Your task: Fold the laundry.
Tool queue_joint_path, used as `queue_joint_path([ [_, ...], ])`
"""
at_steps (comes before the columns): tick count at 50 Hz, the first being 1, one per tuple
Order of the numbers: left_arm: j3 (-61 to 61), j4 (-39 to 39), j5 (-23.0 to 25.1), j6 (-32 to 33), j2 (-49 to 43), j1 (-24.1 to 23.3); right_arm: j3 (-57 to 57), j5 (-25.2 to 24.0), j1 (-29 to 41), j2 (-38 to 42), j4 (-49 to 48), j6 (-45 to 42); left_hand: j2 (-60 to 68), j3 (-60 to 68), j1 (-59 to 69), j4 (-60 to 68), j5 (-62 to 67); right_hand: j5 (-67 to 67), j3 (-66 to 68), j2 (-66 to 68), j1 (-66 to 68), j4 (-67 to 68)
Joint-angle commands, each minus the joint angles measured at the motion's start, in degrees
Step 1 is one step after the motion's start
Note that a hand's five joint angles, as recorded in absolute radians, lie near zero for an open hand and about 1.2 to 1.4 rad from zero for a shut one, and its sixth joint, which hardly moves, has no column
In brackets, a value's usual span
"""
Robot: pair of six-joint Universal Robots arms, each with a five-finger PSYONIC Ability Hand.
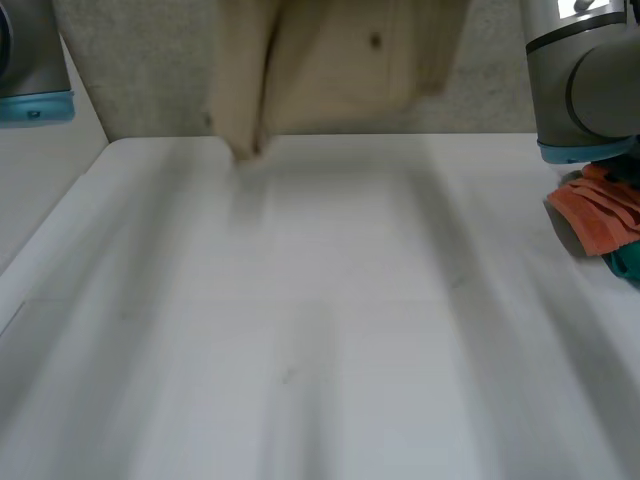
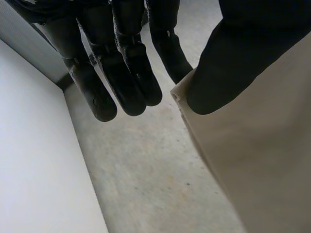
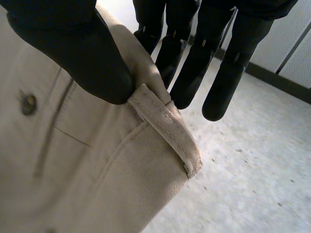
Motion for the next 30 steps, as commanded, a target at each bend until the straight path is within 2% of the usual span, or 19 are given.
queue_joint_path([
  [1, -15.7, -7.1, -0.2, -5.6, 4.3, 0.0, 7.5, -4.7, -0.4, -0.4, 1.9, 1.8, 11.3, 11.6, 14.5, 11.1, 14.1, 12.1, 11.6, 12.6, 15.6, 11.2],
  [10, -40.0, -0.4, 1.3, -5.4, 3.7, -2.6, 16.2, -7.4, -1.1, 6.8, 6.6, 0.6, 11.3, 11.6, 14.5, 11.1, 14.1, 12.1, 11.6, 12.6, 15.6, 11.2],
  [17, -51.6, 3.8, 1.0, -0.2, -3.8, -3.5, 22.8, -10.1, -1.1, 14.3, 10.2, -6.5, 11.3, 11.6, 14.5, 11.1, 14.1, 12.1, 11.6, 12.6, 15.6, 11.2],
  [21, -55.3, 1.7, -0.5, 3.9, -4.8, -2.9, 26.8, -10.3, -1.5, 14.6, 16.9, -14.1, 11.3, 11.6, 14.5, 11.1, 14.1, 12.1, 11.6, 12.6, 15.6, 11.2],
  [24, -57.9, -2.3, -1.8, 5.5, -1.9, -2.6, 28.8, -10.2, -1.6, 12.6, 21.7, -17.3, 11.3, 11.6, 14.5, 11.1, 14.1, 12.1, 11.6, 12.6, 15.6, 11.2],
  [30, -60.8, -14.2, -2.2, 4.9, 10.0, -2.0, 32.7, -10.0, -0.9, 3.4, 40.1, -22.6, 11.3, 11.6, 14.5, 11.1, 14.1, 12.1, 11.6, 12.6, 15.6, 11.2],
])
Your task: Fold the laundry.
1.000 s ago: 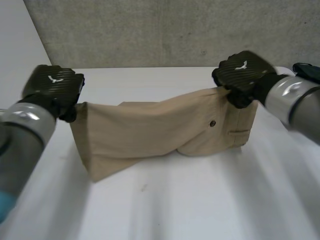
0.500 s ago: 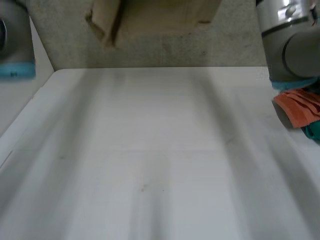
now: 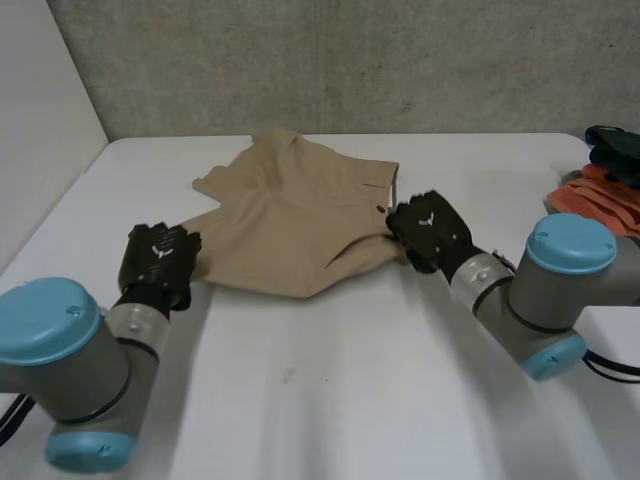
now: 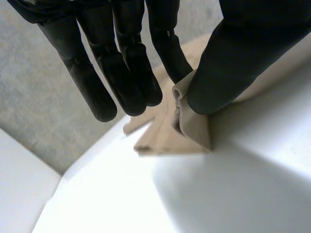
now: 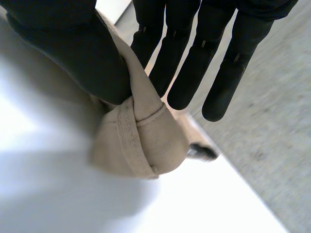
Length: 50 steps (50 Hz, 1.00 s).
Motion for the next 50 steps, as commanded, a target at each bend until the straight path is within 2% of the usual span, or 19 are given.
queue_joint_path([
  [1, -3.3, -14.5, -0.5, 0.0, 12.7, 0.8, 4.4, 0.3, 0.7, -10.1, 20.6, -6.1, 11.2, 11.5, 14.5, 11.1, 14.1, 12.1, 10.8, 12.1, 15.6, 11.2],
  [6, -3.9, -27.3, 1.4, 1.1, 18.1, 0.4, 6.2, 1.0, 0.5, -15.7, 33.7, -9.4, 11.2, 11.5, 14.5, 11.1, 14.1, 12.1, 10.8, 12.1, 15.6, 11.2],
  [10, -4.5, -42.0, 4.2, 3.8, 22.0, 0.3, 9.3, 4.3, -0.1, -20.4, 47.6, -16.2, 11.2, 11.5, 14.5, 11.1, 14.1, 12.1, 10.8, 12.1, 15.6, 11.2],
  [11, -4.7, -48.9, 5.6, 5.7, 23.2, 0.0, 11.9, 5.8, -1.1, -22.7, 54.5, -20.2, 11.2, 11.5, 14.5, 11.1, 14.1, 12.1, 10.8, 12.1, 15.6, 11.2],
  [14, -5.6, -59.9, 7.5, 9.5, 24.4, -0.3, 15.7, 7.2, -3.0, -25.7, 62.9, -28.2, 11.2, 11.5, 14.5, 11.1, 14.1, 12.1, 10.8, 12.1, 15.6, 11.2],
  [15, -6.1, -66.1, 9.2, 11.8, 25.0, -0.8, 17.2, 6.6, -4.4, -27.2, 64.5, -33.5, 11.2, 11.5, 14.5, 11.1, 14.1, 12.1, 10.8, 12.1, 15.6, 11.2],
  [17, -5.9, -68.6, 11.0, 13.3, 25.2, -1.2, 18.0, 5.4, -5.2, -28.1, 63.6, -36.9, 11.2, 11.5, 14.5, 11.1, 14.1, 12.1, 10.8, 12.1, 15.6, 11.2],
  [19, -4.5, -66.7, 12.4, 14.2, 25.0, -2.0, 17.7, 3.9, -5.6, -28.0, 61.7, -35.9, 11.2, 11.5, 14.5, 11.1, 14.1, 12.1, 10.8, 12.1, 15.6, 11.2],
  [22, -1.9, -62.0, 10.8, 13.7, 24.4, -2.8, 15.7, 2.9, -5.8, -26.4, 60.3, -33.1, 11.2, 11.5, 14.5, 11.1, 14.1, 12.1, 10.8, 12.1, 15.6, 11.2],
  [29, 14.5, -41.7, -1.0, 12.0, 12.2, -6.9, 4.0, 2.4, -5.8, -19.8, 51.9, -13.2, 11.2, 11.5, 14.5, 11.1, 14.1, 12.1, 10.8, 12.1, 15.6, 11.2],
  [32, 19.8, -36.0, -2.9, 11.5, 7.7, -7.4, 1.7, 3.2, -5.9, -18.3, 46.7, -8.1, 11.2, 11.5, 14.5, 11.1, 14.1, 12.1, 10.8, 12.1, 15.6, 11.2],
  [35, 29.9, -23.9, -2.6, 11.8, -0.7, -7.6, -1.5, 6.4, -5.5, -15.6, 36.1, -2.8, 11.2, 11.5, 14.5, 11.1, 14.1, 12.1, 10.8, 12.1, 15.6, 11.2],
  [39, 41.3, -15.1, -1.3, 13.6, -9.4, -8.1, -4.1, 11.3, -3.7, -11.8, 25.6, -1.1, 11.2, 11.5, 14.5, 11.1, 14.1, 12.1, 10.8, 12.1, 15.6, 11.2],
  [45, 57.8, -15.6, -0.6, 15.7, -22.2, -9.1, -7.3, 18.6, -2.2, -5.0, 12.0, -1.0, 11.2, 11.5, 14.5, 11.1, 14.1, 12.1, 10.8, 12.1, 15.6, 11.2],
  [46, 61.7, -16.8, -1.0, 15.8, -25.5, -9.4, -8.1, 18.9, -1.9, -2.9, 8.2, -1.3, 11.2, 11.5, 14.5, 11.1, 14.1, 4.3, 2.9, 4.2, 7.7, 3.3],
  [47, 63.5, -17.3, -1.3, 15.9, -27.2, -9.5, -8.7, 18.9, -1.7, -1.6, 6.4, -1.5, 11.2, 11.5, 14.5, 11.1, 14.1, -11.4, -12.8, -11.5, -8.0, -12.4],
  [48, 65.0, -17.7, -1.7, 15.9, -28.8, -9.5, -9.3, 18.6, -1.5, -0.2, 4.4, -1.8, 11.2, 11.5, 14.5, 11.1, 14.1, -34.1, -35.4, -34.1, -30.6, -35.1],
  [49, 66.3, -17.8, -2.2, 15.9, -30.1, -9.6, -9.9, 18.4, -1.2, 1.0, 2.7, -2.2, 1.4, 1.7, 4.7, 1.3, 4.2, -57.9, -59.2, -57.9, -54.4, -58.8],
  [50, 67.9, -17.9, -3.4, 15.7, -32.5, -9.7, -11.1, 18.5, -0.9, 3.3, -0.6, -3.3, -45.1, -44.9, -41.9, -45.2, -42.3, -57.9, -59.2, -57.9, -54.4, -58.8],
])
